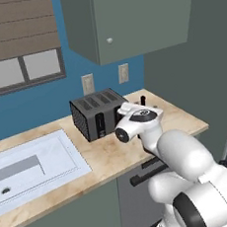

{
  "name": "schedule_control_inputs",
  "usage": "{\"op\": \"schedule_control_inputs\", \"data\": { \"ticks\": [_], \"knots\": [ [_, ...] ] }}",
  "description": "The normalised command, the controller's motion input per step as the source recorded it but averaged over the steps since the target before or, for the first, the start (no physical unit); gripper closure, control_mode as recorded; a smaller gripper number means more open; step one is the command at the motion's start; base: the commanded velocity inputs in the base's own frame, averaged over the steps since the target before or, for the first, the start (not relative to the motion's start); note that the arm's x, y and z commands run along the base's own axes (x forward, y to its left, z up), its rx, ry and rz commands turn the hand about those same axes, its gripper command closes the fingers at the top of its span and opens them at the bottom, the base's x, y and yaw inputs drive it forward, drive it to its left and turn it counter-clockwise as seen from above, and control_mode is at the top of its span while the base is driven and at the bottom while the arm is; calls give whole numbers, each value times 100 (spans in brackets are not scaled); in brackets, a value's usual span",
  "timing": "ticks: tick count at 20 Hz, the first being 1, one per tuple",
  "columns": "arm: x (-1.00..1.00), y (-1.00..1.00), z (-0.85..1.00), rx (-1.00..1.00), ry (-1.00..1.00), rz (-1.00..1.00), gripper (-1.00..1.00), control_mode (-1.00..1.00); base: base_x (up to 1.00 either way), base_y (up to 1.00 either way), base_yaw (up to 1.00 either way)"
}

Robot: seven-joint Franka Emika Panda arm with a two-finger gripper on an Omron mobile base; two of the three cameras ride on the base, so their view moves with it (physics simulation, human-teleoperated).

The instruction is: There is a wine glass and glass cup on the dining counter. Place the wine bottle next to the wine glass and the juice bottle next to the glass cup.

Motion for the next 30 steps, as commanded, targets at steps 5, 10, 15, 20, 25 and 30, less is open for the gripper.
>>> {"op": "schedule_control_inputs", "data": {
  "ticks": [5,10,15,20,25,30],
  "knots": [
    [13,-19,-1,0,0,0,-100,-100,0,0,0],
    [14,-2,-9,0,0,0,-100,-100,0,0,0],
    [16,0,-8,1,0,0,-100,-100,0,0,0],
    [16,0,-5,3,0,0,-100,-100,0,0,0],
    [17,0,-2,3,0,0,-100,-100,0,0,0],
    [22,0,-2,4,0,3,-100,-100,0,0,0]
  ]
}}
